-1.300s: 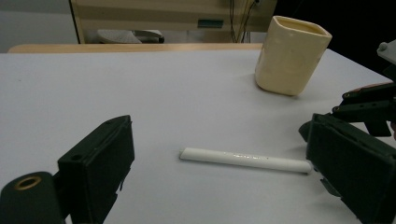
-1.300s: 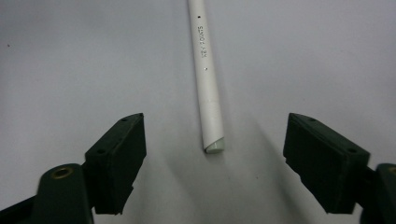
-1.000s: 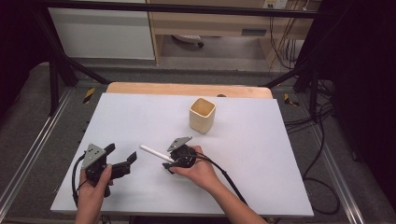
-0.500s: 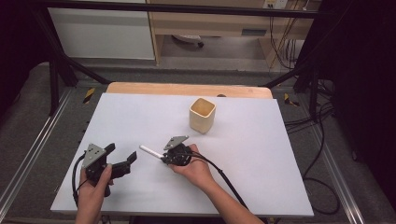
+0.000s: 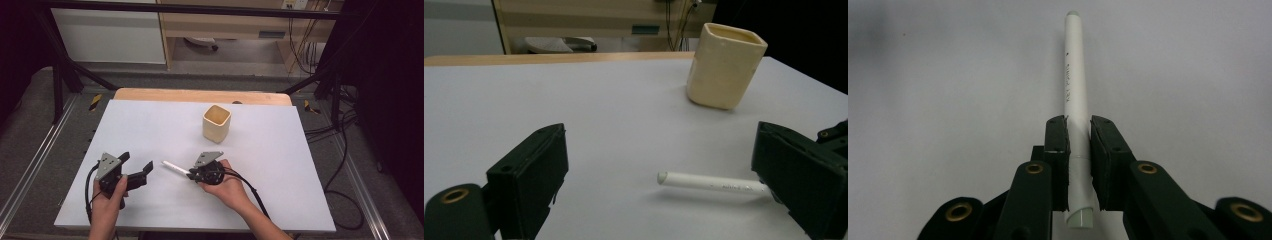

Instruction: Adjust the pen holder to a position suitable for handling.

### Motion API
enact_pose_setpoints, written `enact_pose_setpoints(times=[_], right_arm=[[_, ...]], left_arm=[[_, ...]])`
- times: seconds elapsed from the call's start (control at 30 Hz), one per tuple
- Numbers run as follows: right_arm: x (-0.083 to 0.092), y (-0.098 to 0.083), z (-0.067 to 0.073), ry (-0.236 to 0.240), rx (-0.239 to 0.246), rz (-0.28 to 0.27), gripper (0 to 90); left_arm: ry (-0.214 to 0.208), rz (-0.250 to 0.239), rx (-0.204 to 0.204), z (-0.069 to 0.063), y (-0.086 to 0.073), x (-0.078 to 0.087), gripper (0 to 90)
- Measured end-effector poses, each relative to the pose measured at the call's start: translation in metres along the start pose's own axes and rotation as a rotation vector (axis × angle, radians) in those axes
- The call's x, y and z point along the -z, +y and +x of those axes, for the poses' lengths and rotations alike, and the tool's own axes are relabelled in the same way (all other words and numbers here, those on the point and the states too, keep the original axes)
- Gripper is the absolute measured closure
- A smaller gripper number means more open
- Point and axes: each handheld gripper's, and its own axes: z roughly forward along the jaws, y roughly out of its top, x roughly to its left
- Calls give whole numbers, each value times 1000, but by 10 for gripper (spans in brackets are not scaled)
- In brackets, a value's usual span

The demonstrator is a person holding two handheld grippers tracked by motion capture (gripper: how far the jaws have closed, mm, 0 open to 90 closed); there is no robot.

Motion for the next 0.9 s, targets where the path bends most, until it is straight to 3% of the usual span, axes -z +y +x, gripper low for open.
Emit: enact_pose_setpoints(times=[0.17, 0.4, 0.5, 0.7, 0.9], right_arm=[[22, -17, 0, -3, -1, -29, 787], [42, -40, -1, -11, -15, -34, 787], [46, -45, -1, -9, -30, -56, 787], [51, -44, 0, -7, -36, -95, 787], [60, -42, -1, -24, -57, -140, 786]], left_arm=[[-25, 4, -1, -15, 6, -16, 83], [-45, -17, 52, -29, 23, -39, 84], [-49, -35, 65, -33, 19, -40, 82], [-72, 12, 81, -35, 1, -35, 82], [-103, 15, 88, -37, 0, -36, 77]])
